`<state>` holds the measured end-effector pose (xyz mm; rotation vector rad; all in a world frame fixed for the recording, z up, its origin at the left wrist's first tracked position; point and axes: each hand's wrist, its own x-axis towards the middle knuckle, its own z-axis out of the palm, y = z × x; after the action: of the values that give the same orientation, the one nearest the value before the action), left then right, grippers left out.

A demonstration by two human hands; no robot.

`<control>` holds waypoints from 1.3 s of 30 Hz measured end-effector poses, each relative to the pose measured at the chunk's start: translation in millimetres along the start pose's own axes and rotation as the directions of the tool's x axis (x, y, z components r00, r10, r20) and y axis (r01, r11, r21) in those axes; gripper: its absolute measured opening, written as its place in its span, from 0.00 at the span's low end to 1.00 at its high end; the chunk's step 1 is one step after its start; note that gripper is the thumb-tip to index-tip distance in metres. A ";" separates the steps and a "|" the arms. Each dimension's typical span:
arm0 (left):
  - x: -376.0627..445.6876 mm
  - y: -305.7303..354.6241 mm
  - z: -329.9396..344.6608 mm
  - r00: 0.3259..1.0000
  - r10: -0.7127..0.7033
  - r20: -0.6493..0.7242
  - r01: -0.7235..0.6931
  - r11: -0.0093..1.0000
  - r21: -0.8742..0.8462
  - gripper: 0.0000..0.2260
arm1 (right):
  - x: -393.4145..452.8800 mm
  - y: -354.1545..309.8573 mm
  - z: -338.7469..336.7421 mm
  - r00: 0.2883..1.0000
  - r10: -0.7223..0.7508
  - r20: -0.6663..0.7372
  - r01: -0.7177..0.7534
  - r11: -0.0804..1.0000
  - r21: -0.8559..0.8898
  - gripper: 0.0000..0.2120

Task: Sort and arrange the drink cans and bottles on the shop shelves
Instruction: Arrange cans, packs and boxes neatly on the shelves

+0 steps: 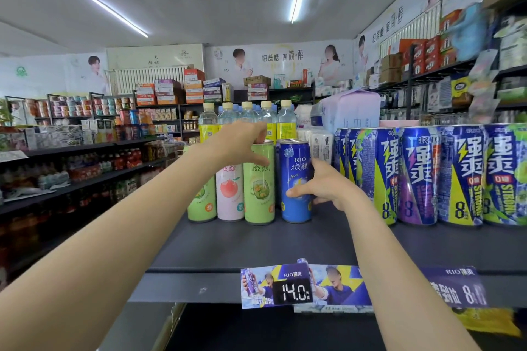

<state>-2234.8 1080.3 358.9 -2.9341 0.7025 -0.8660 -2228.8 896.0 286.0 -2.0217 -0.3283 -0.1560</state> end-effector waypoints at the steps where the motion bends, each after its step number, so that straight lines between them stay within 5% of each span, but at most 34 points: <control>1: 1.6 -0.2 0.1 1.000 0.007 0.010 -0.007 1.000 -0.025 0.19 | 0.1 -0.1 0.0 1.000 -0.008 -0.017 0.008 1.000 -0.010 0.23; 7: -0.2 -11.1 11.3 1.000 -0.007 -0.026 0.002 0.983 -0.183 0.19 | 4.4 0.5 7.5 0.992 -0.081 -0.096 0.067 0.988 -0.136 0.27; 16: -14.6 -9.1 26.3 0.984 -0.016 -0.178 -0.014 0.986 -0.166 0.21 | 12.9 4.3 14.8 0.977 -0.159 -0.145 0.105 0.939 -0.326 0.34; 18: -26.1 -11.4 29.9 0.937 -0.101 -0.333 0.028 0.976 -0.216 0.25 | 11.7 4.7 14.6 0.981 -0.147 -0.124 0.104 0.947 -0.303 0.34; 21: -52.4 -20.8 40.5 0.748 -0.357 -0.560 0.189 0.923 -0.336 0.33 | 11.4 5.3 13.4 0.982 -0.146 -0.117 0.119 0.970 -0.212 0.37; 25: -82.5 -16.0 60.7 0.656 -0.657 -0.371 0.417 0.725 -0.548 0.43 | 9.3 0.3 14.9 0.971 -0.193 -0.140 0.169 0.971 -0.168 0.40; 29: -86.9 -13.5 77.3 0.667 -0.733 -0.137 0.449 0.541 -0.711 0.47 | 8.2 -0.2 19.0 0.967 -0.212 -0.142 0.177 0.959 -0.221 0.42; 39: -84.5 -19.2 85.7 0.697 -0.702 -0.145 0.453 0.588 -0.670 0.48 | 9.2 1.4 23.9 0.963 -0.198 -0.185 0.157 0.964 -0.213 0.43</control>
<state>-2245.7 1122.6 245.2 -3.6850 -0.1385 -1.5948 -2220.4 918.1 276.2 -2.1467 -0.3761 -0.5250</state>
